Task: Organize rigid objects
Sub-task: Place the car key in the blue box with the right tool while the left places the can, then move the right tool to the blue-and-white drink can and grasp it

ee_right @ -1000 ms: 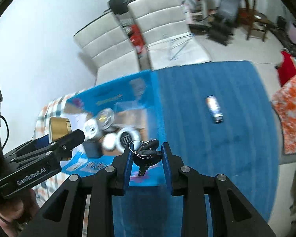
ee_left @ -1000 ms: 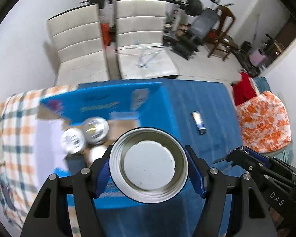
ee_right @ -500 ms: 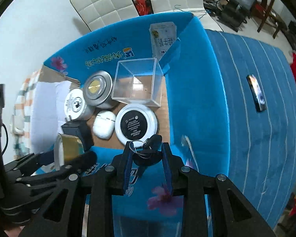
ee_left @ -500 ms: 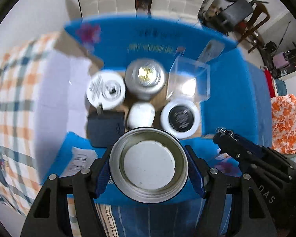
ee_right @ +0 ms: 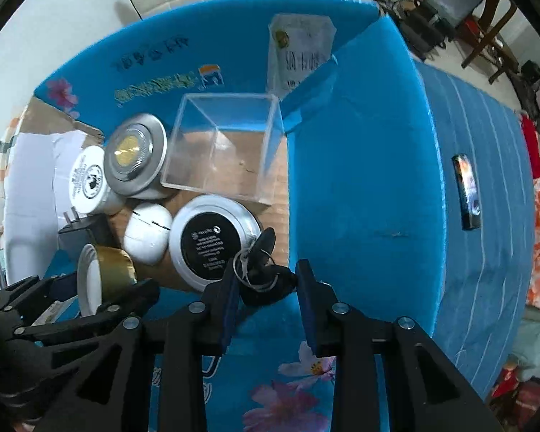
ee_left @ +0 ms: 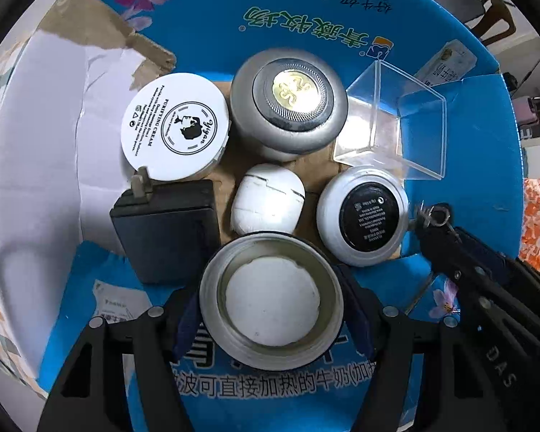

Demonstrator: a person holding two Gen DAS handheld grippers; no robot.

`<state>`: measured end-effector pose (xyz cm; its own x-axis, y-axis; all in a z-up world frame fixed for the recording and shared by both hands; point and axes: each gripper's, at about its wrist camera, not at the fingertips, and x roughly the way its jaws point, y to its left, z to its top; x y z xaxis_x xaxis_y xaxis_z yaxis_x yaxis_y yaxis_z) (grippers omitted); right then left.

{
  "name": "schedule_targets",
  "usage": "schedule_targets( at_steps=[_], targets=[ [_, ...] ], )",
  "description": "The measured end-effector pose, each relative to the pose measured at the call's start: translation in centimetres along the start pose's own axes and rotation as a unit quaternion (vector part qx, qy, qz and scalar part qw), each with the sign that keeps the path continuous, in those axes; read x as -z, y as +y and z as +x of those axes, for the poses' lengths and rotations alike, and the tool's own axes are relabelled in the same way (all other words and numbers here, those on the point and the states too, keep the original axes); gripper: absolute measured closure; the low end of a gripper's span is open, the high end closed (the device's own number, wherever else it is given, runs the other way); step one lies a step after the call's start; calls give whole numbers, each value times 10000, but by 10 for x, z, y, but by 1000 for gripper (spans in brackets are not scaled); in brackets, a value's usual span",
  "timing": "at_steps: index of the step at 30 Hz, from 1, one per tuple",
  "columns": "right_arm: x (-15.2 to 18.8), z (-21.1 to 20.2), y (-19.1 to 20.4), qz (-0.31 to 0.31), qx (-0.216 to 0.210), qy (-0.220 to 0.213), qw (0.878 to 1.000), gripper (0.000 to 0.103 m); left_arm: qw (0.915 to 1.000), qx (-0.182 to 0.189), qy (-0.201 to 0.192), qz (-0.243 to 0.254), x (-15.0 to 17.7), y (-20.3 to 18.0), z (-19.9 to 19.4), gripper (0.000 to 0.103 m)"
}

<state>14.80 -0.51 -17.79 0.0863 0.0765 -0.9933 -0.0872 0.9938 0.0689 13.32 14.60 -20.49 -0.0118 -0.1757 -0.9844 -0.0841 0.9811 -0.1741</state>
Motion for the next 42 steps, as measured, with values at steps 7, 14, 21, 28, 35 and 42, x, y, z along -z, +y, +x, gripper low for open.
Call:
schedule_targets(
  at_steps=[7,14,21,28,35,42],
  targets=[
    [3,8,-6,41,-78,153,9998,70,9999,0,147,42,-2,-4,3,37],
    [14,5,-3,-118,217,153,9996,68,9997,49,238,-85,0,0,7,22],
    [29,-14,2,-229,437,-94,9987,31,9998,-84,155,-67,22,10,-11,10],
    [36,-44,7,-343,651,-429,9964,9,9986,-435,-298,-97,41,17,-45,10],
    [51,-88,9,-358,474,-717,9957,9,9953,-594,-748,-128,56,17,-86,10],
    [75,-152,3,-261,128,-1117,9933,9,9901,-580,-1275,-72,64,-3,-138,10]
  ],
)
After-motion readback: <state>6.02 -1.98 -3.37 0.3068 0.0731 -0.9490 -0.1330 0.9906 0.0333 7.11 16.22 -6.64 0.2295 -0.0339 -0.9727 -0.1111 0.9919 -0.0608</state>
